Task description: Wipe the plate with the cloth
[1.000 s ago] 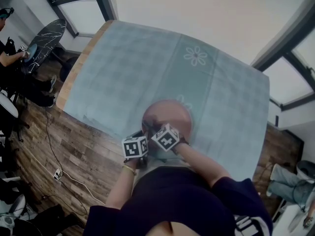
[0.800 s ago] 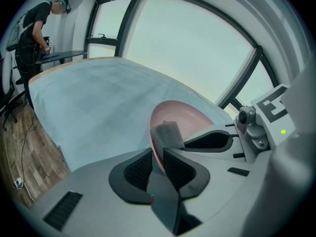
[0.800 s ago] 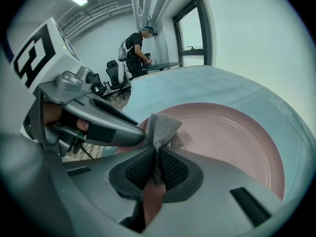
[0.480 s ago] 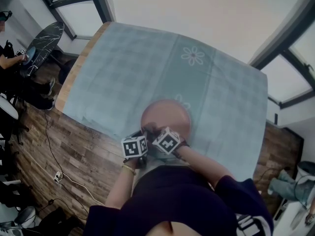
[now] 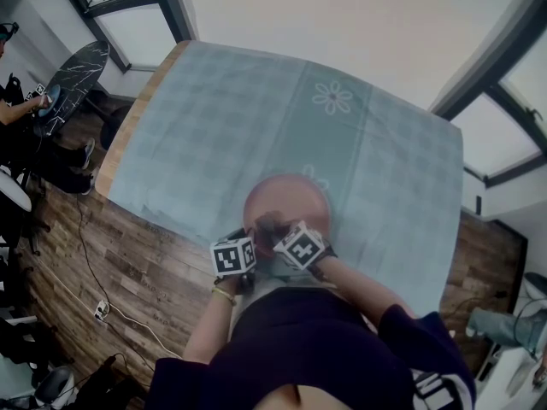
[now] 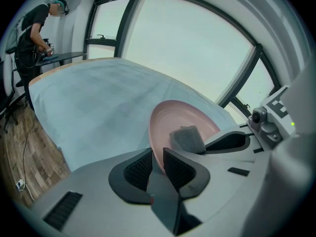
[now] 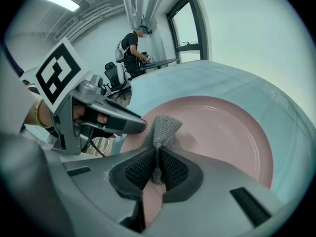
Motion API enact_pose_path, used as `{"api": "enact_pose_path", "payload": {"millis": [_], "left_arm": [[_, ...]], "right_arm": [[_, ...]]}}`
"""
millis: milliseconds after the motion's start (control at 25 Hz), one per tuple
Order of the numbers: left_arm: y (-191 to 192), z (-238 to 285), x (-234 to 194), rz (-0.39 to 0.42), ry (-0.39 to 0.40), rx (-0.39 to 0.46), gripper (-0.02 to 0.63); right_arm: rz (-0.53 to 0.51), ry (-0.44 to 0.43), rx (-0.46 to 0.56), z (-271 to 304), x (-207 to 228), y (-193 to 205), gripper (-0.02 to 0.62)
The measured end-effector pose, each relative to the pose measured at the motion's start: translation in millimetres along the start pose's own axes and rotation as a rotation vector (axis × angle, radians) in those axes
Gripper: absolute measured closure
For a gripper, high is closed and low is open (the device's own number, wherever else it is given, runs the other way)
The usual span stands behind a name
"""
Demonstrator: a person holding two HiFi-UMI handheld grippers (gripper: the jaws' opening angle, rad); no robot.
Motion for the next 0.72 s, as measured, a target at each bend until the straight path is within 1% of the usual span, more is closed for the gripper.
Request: {"api": "enact_pose_path", "payload": {"millis": [280,400,720], "left_arm": [[-1,-1,0,0.000,0.000,-0.003,0.528],[-1,0,1,0.001,0.001,-0.004,0.528],[0,0,1,0.003,-0.003,-0.007,0.528]], "right_arm": [[0.091,0.051,0.038,-9,29,0,0.563],[0.089,0.089,0.045,-12,42,-3,0.563],[0.054,0.177,0.016,-6,75,-9,0.563]]}}
Point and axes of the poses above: the fingertips, and each gripper's own axes: z forward along the fingers, x to its right, y out of its underside, the point moved 8 cm from there along -z, backward along the fingers, and after that the axes turned 9 degrees about y, right-handed, at the moved point
